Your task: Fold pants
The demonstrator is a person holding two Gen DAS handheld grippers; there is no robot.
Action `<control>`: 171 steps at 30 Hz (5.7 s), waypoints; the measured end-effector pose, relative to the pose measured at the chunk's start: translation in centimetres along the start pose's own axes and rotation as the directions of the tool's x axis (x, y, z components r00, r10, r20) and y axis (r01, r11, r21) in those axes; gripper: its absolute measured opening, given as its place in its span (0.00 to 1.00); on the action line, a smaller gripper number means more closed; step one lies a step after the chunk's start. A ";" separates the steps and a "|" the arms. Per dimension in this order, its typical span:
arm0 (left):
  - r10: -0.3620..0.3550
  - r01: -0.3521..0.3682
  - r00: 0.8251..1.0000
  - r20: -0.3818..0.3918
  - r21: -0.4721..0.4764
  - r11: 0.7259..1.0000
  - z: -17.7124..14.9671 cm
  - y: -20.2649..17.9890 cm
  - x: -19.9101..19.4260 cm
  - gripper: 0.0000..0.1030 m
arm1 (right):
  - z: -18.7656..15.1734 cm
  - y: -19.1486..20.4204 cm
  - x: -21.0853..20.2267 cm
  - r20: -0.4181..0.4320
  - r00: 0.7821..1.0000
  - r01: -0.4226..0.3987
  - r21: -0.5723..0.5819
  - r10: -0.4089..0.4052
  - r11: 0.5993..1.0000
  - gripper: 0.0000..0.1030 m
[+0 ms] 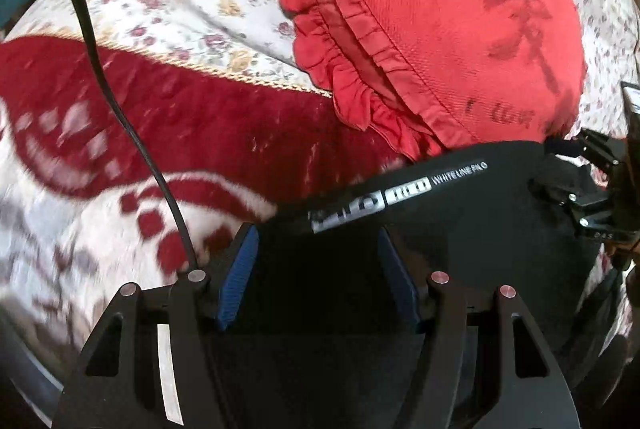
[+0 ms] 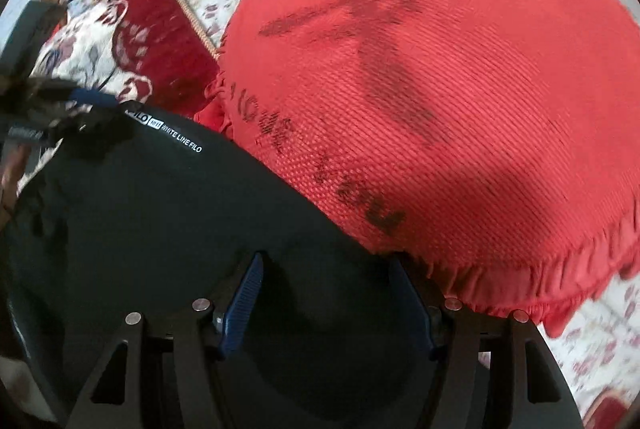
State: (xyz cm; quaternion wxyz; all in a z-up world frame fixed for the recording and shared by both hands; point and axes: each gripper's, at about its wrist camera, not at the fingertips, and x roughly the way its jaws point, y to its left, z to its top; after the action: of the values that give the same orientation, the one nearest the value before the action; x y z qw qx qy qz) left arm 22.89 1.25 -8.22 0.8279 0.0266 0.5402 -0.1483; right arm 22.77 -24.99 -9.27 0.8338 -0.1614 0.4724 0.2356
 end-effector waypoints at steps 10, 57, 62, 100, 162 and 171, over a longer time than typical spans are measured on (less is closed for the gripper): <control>-0.001 0.003 1.000 -0.017 0.144 0.990 1.2 -2.4 1.7 0.48 | -1.2 1.6 -4.6 0.082 0.997 0.008 -0.010 -0.007 1.000 0.07; -0.021 0.074 0.979 0.204 -0.257 0.963 -23.4 -0.1 -15.7 0.65 | -16.8 6.1 -15.9 0.247 0.966 -0.214 0.612 0.073 0.762 0.64; -0.012 0.063 0.987 0.158 -0.322 0.945 -22.4 -0.1 -13.2 0.65 | -15.1 4.7 -11.8 0.158 0.984 -0.166 0.661 0.080 0.732 0.64; -0.062 0.096 0.983 0.172 -0.191 0.977 -22.7 -4.3 -14.2 0.32 | -17.7 6.6 -16.6 0.015 0.964 0.226 0.480 -0.265 0.848 0.73; -0.159 0.197 0.980 0.121 -0.460 0.866 -27.6 -3.3 -10.9 0.08 | -29.4 12.5 -14.2 0.259 0.866 -0.463 0.742 0.428 0.486 0.03; -0.045 0.089 0.992 0.115 -0.417 0.904 -28.3 -1.6 -14.8 0.23 | -26.9 13.0 -19.9 0.211 0.838 -0.518 0.599 0.503 0.611 0.26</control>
State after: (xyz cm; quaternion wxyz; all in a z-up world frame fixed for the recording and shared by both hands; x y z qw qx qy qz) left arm -8.14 8.72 -6.48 0.8353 -0.1789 0.5167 -0.0576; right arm -12.29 -32.18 -6.17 0.7408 0.2734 0.5402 0.2911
